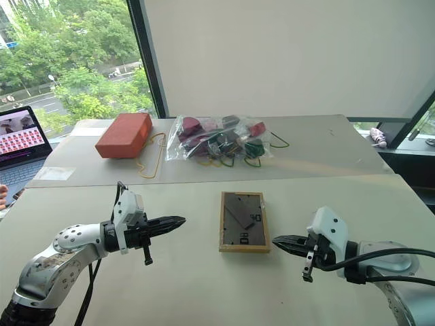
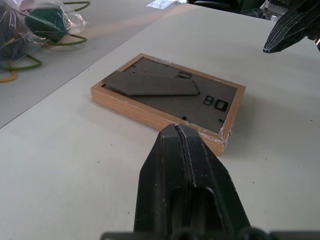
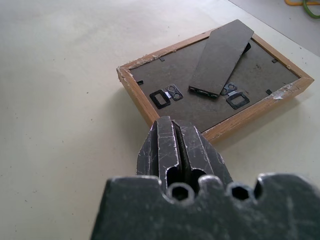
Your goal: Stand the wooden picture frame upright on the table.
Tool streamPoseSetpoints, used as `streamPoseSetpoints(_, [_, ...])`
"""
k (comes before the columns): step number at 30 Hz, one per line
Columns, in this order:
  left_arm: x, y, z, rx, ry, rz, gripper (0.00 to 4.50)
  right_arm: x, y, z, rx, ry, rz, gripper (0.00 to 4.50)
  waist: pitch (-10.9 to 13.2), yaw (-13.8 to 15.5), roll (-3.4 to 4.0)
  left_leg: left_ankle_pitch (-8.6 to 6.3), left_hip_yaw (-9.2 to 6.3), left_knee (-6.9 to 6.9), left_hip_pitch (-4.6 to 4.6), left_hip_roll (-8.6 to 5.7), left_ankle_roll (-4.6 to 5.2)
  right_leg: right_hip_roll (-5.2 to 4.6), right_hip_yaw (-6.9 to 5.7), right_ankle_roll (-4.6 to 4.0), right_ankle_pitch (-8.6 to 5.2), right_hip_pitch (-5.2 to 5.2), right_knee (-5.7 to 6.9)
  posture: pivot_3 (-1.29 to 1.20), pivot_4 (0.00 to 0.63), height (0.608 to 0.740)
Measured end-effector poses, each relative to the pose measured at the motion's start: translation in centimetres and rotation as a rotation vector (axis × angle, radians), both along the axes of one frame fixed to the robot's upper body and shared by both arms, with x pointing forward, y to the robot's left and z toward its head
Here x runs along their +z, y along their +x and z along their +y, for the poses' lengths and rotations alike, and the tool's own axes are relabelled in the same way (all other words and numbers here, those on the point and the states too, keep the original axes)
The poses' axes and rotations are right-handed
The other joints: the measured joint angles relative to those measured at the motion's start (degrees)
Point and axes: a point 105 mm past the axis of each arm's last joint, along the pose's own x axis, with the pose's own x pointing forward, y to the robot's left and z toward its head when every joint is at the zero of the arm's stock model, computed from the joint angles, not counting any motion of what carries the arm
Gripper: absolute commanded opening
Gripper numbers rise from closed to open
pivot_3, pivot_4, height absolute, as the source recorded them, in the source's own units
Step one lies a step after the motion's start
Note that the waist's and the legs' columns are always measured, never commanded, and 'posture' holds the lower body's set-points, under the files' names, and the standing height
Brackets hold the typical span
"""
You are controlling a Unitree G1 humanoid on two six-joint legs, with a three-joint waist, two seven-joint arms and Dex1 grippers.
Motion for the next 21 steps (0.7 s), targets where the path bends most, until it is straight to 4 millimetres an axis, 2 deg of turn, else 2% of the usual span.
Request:
streamPoseSetpoints(2, [-0.1, 0.1, 0.0, 0.009, 0.005, -0.003, 0.0, -0.2, 0.3, -0.1, -0.015, -0.01, -0.001, 0.05, 0.0, 0.0, 0.0, 0.0, 0.0, 0.0, 0.01, 0.0, 0.0, 0.0, 0.0, 0.0, 0.0, 0.01, 0.0, 0.0, 0.15, 0.74])
streamPoseSetpoints(4, [-0.8, 1.3, -0.5, 0.058, 0.01, -0.011, 0.0, -1.2, 2.8, -1.5, -0.139, -0.076, -0.01, 0.05, 0.0, 0.0, -0.01, 0.02, 0.03, 0.15, 0.08, -0.03, -0.03, 0.0, 0.01, 0.04, 0.03, 0.17, -0.02, 0.0, 0.15, 0.74])
streamPoseSetpoints(7, [-3.1, 2.8, -1.4, 0.107, 0.049, 0.017, 0.0, -3.3, 6.1, -4.6, -0.348, -0.199, 0.009, 0.05, 0.0, 0.0, -0.01, 0.03, 0.06, 0.15, 0.1, -0.04, -0.05, 0.0, 0.03, 0.04, 0.08, 0.18, -0.01, 0.0, 0.15, 0.74])
streamPoseSetpoints(9, [-5.1, 3.8, -2.0, 0.129, 0.105, 0.05, 0.0, -4.5, 7.5, -5.0, -0.404, -0.254, 0.014, 0.05, 0.0, 0.0, -0.01, 0.05, 0.01, 0.11, -0.01, -0.03, -0.07, 0.01, 0.03, 0.02, 0.07, 0.0, 0.04, 0.0, 0.15, 0.74])
streamPoseSetpoints(12, [-6.1, 5.2, -3.2, 0.133, 0.144, 0.05, 0.0, -4.9, 8.8, -3.3, -0.4, -0.26, -0.005, 0.05, 0.0, -0.2, -0.01, 0.06, 0.04, 0.12, -0.08, -0.02, -0.1, 0.01, 0.05, 0.02, 0.07, -0.08, 0.04, 0.0, 0.15, 0.74])
streamPoseSetpoints(14, [-5.9, 5.7, -4.2, 0.112, 0.153, 0.02, 0.0, -4.9, 9.5, -2.4, -0.402, -0.26, -0.018, 0.05, 0.0, -0.5, -0.02, 0.06, 0.06, 0.12, -0.08, -0.02, -0.1, 0.01, 0.07, 0.03, 0.08, -0.05, -0.01, 0.0, 0.15, 0.74])
streamPoseSetpoints(21, [-7.0, 5.1, -6.7, -0.003, 0.22, 0.008, 0.0, -4.9, 10.6, 0.8, -0.391, -0.226, -0.04, 0.05, 0.0, -1.4, -0.03, 0.06, 0.02, 0.11, -0.02, -0.02, -0.09, 0.02, 0.08, 0.03, 0.08, -0.06, 0.09, 0.0, 0.15, 0.74])
